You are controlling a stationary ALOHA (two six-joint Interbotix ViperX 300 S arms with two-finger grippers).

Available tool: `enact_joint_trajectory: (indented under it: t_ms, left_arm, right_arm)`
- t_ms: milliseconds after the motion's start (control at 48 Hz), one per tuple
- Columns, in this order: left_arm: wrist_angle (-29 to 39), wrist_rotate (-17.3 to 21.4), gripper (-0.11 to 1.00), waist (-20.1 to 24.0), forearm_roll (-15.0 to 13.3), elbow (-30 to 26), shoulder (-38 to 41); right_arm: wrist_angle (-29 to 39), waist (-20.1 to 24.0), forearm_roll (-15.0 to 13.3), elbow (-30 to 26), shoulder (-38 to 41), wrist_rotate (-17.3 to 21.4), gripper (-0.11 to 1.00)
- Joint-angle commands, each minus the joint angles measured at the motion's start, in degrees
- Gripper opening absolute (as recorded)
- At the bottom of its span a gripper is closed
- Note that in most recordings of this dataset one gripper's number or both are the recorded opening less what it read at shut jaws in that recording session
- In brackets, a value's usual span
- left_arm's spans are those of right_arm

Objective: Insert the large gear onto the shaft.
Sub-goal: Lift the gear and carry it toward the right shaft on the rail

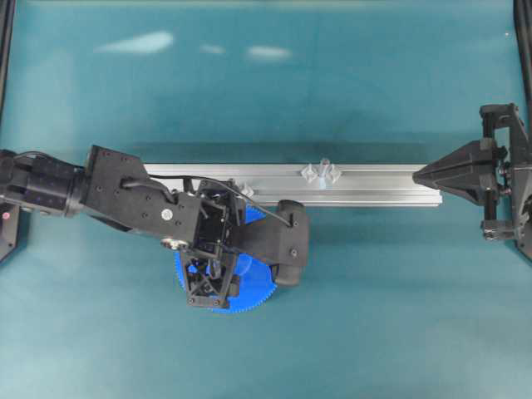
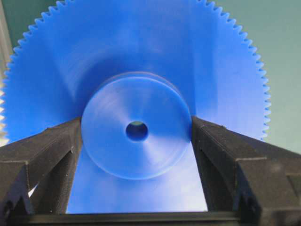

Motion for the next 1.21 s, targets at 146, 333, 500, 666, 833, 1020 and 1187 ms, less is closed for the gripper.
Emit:
enact_joint_trajectory:
  t_ms: [146,333,500,666,833,1020,1187]
  left_arm:
    - [3.52,0.53,0.77,0.97,0.09,-4.48,-2.81]
    - [3.87,0.44,0.77,2.90,0.09,-7.03,-2.81]
    - [3.87,0.62,0.77,4.22,0.09,-9.49,-2.64]
    - [3.87,0.70,0.77,5.36,0.09,-11.51,-2.64]
    - [3.96,0.88,0.77,6.59,0.09,-12.74,-2.55]
    - [5.54,0.97,0.77,8.00,0.35,-14.50,-1.76]
    - [6.68,1.67,0.77,9.23,0.44,-16.96,-0.62]
  right_arm:
    - [-0.18,-0.09,0.09,-0.53,0.26,0.62,0.07]
    - [-0.18,-0.09,0.09,-0.44,0.26,0.62,0.07]
    - [-0.53,-0.09,0.09,-0.26,0.26,0.62,0.07]
    - [-0.53,-0.09,0.09,-0.09,0.26,0.62,0.07]
    - [-0.53,-0.09,0.09,0.09,-0.09,0.62,0.07]
    - [-0.62,-0.09,0.09,0.26,-0.26,0.62,0.07]
    - [-0.53,-0.09,0.09,0.35,-0.18,0.62,0.07]
